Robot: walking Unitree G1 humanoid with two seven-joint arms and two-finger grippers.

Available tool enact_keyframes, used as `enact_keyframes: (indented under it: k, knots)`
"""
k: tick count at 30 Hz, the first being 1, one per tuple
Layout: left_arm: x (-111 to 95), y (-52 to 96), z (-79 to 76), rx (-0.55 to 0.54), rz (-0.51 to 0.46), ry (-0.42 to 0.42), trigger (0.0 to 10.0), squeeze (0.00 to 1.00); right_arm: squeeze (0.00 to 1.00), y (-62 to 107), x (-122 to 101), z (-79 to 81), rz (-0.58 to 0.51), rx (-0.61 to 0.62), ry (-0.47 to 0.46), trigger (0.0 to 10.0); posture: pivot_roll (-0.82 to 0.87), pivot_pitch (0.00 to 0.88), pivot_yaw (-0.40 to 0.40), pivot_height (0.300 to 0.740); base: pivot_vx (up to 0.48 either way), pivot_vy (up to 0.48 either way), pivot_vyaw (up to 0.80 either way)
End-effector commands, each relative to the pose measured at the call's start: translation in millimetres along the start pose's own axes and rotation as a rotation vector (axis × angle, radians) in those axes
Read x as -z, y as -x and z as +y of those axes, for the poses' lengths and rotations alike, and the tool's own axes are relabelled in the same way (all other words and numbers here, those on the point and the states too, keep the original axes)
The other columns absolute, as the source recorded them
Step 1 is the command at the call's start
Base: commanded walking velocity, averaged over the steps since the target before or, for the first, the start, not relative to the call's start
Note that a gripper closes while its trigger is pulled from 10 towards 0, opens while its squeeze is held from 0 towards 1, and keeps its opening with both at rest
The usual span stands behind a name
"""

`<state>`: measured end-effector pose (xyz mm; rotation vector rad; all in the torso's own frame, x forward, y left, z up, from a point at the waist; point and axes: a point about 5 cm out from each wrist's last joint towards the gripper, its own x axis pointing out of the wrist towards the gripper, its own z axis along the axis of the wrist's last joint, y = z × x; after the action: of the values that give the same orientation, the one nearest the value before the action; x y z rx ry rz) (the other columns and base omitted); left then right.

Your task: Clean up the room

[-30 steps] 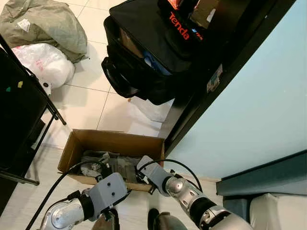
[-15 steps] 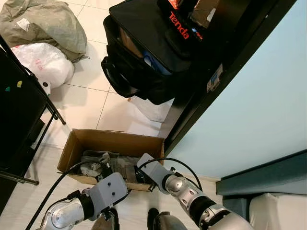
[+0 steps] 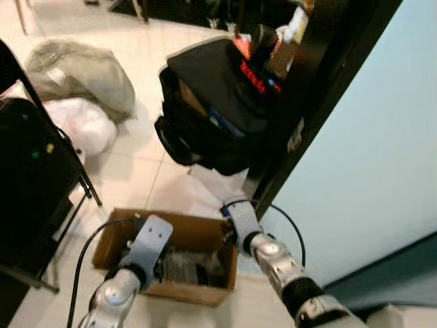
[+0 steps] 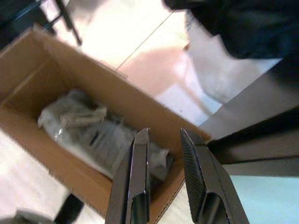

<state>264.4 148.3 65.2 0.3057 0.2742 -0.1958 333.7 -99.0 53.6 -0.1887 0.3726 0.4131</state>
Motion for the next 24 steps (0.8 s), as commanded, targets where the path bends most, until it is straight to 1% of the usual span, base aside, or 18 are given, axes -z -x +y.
enact_keyframes:
  k: [1,2,3,4,5,6,8,10,12,13,14,15,18,20,24]
  knots:
    - [14,-2.4,-4.7,-0.039,0.077,0.049,10.0,0.0,0.0,6.5,10,-6.9,0.002,0.064,-0.069,10.0,0.07,0.019,-0.026,0.74,0.0,0.0,0.0]
    - [14,-2.4,-4.7,-0.039,0.077,0.049,10.0,0.0,0.0,6.5,10,-6.9,0.002,0.064,-0.069,10.0,0.07,0.019,-0.026,0.74,0.0,0.0,0.0]
    - [14,-5.7,-4.9,-0.078,0.078,0.049,10.0,0.0,0.0,11.1,13,-10.1,-0.012,0.093,-0.075,10.0,0.07,0.0,-0.011,0.74,0.0,0.0,0.0]
    - [12,-7.9,-2.7,-0.125,0.059,0.034,10.0,0.0,0.0,16.0,14,-13.4,-0.022,0.119,-0.072,10.0,0.07,0.0,-0.012,0.74,0.0,0.0,0.0]
    - [12,-7.9,-2.7,-0.125,0.059,0.034,10.0,0.0,0.0,16.0,14,-13.4,-0.022,0.119,-0.072,10.0,0.07,0.0,-0.012,0.74,0.0,0.0,0.0]
    - [9,-9.7,2.7,-0.198,0.049,0.033,10.0,0.0,0.0,25.5,13,-19.9,-0.049,0.159,-0.09,10.0,0.07,0.0,-0.016,0.74,0.0,0.0,0.0]
    - [9,-9.7,2.7,-0.198,0.049,0.033,10.0,0.0,0.0,25.5,13,-19.9,-0.049,0.159,-0.09,10.0,0.07,0.0,-0.016,0.74,0.0,0.0,0.0]
    - [9,-9.4,5.7,-0.233,0.057,0.039,10.0,0.0,0.0,31.2,13,-23.5,-0.058,0.178,-0.101,10.0,0.07,0.0,-0.024,0.74,0.0,0.0,0.0]
    - [9,-9.4,5.7,-0.233,0.057,0.039,10.0,0.0,0.0,31.2,13,-23.5,-0.058,0.178,-0.101,10.0,0.07,0.0,-0.024,0.74,0.0,0.0,0.0]
    - [9,-8.3,8.8,-0.252,0.058,0.055,10.0,0.0,0.0,35.4,15,-26.9,-0.057,0.207,-0.138,10.0,0.07,0.0,-0.027,0.74,0.0,0.0,0.0]
    - [9,-8.3,8.8,-0.252,0.058,0.055,10.0,0.0,0.0,35.4,15,-26.9,-0.057,0.207,-0.138,10.0,0.07,0.0,-0.027,0.74,0.0,0.0,0.0]
    - [9,-7.1,11.3,-0.261,0.054,0.068,10.0,0.0,0.0,37.7,19,-29.9,-0.048,0.233,-0.155,10.0,0.07,0.0,-0.028,0.74,0.0,0.0,0.0]
    - [11,-5.7,13.1,-0.263,0.043,0.084,10.0,0.0,0.0,37.1,25,-31.9,-0.025,0.259,-0.168,10.0,0.07,0.004,-0.033,0.74,0.0,0.0,0.0]
    - [12,-3.8,10.7,-0.26,0.045,0.086,10.0,0.0,0.0,31.1,26,-28.3,0.0,0.237,-0.139,10.0,0.07,0.015,-0.049,0.74,0.0,0.0,0.0]
    - [14,-2.0,7.2,-0.273,0.053,0.092,10.0,0.0,0.0,28.7,26,-23.4,0.029,0.203,-0.106,10.0,0.08,0.027,-0.06,0.74,0.0,0.0,0.0]
